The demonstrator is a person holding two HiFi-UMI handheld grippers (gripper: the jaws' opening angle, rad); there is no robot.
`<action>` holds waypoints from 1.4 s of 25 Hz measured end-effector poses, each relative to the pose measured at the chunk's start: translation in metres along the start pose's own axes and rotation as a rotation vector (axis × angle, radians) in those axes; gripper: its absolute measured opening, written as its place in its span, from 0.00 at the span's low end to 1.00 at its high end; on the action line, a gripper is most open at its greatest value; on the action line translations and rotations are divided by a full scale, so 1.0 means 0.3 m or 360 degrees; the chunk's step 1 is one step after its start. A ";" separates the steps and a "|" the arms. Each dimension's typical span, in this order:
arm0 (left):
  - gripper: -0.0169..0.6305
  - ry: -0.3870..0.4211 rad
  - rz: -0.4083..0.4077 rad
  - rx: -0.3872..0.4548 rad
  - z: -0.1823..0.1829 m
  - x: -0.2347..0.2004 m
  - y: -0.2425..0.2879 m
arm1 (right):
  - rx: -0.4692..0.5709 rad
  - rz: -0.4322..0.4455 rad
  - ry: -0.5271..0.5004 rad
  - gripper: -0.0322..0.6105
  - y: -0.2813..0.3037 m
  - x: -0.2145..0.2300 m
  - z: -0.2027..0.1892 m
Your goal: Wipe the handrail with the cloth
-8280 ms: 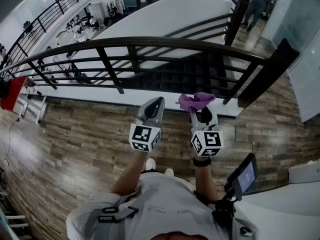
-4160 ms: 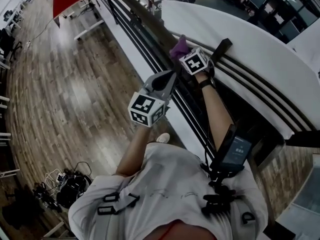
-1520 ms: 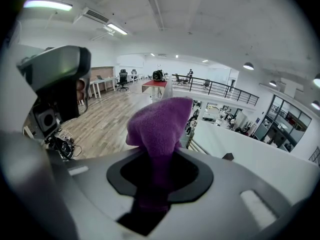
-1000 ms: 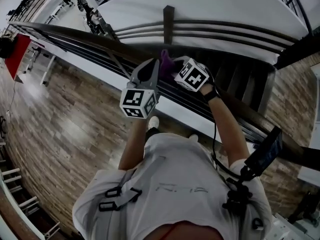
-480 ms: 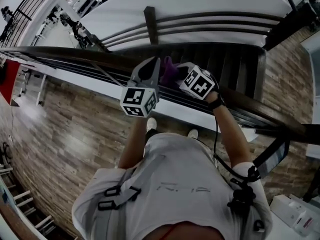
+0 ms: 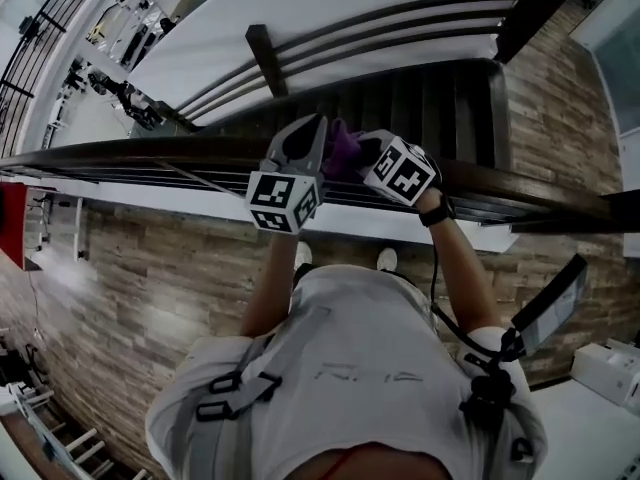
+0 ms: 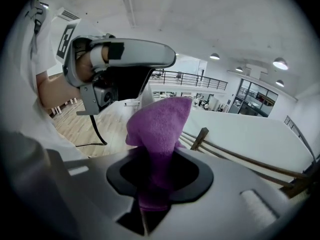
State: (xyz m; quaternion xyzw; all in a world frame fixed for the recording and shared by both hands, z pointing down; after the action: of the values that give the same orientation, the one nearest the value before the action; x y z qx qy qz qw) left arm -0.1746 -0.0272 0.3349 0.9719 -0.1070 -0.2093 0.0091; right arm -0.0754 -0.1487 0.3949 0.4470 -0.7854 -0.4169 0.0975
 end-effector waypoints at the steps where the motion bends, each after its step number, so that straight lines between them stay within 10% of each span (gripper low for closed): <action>1: 0.03 0.0003 -0.0032 -0.0014 -0.002 0.018 0.017 | -0.0002 -0.0016 0.0026 0.22 -0.016 0.001 -0.019; 35: 0.03 0.0157 -0.1100 -0.0447 -0.294 0.846 0.541 | -0.0310 -0.1183 0.0928 0.22 -0.831 -0.108 -0.941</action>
State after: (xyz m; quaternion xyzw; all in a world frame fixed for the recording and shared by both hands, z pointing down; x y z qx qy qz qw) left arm 0.0541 -0.2421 0.3228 0.9489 0.2577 -0.1654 0.0762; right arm 0.2466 -0.3465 0.3959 0.7845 -0.4698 -0.3524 0.1993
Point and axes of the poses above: the fingertips, and each gripper's own axes: y forward along the fingers, x to its right, z out of its top, the point moved 10 cm from there along -y, backward along the fingers, and after that the axes turned 15 degrees about -y, right-handed, at the moved point
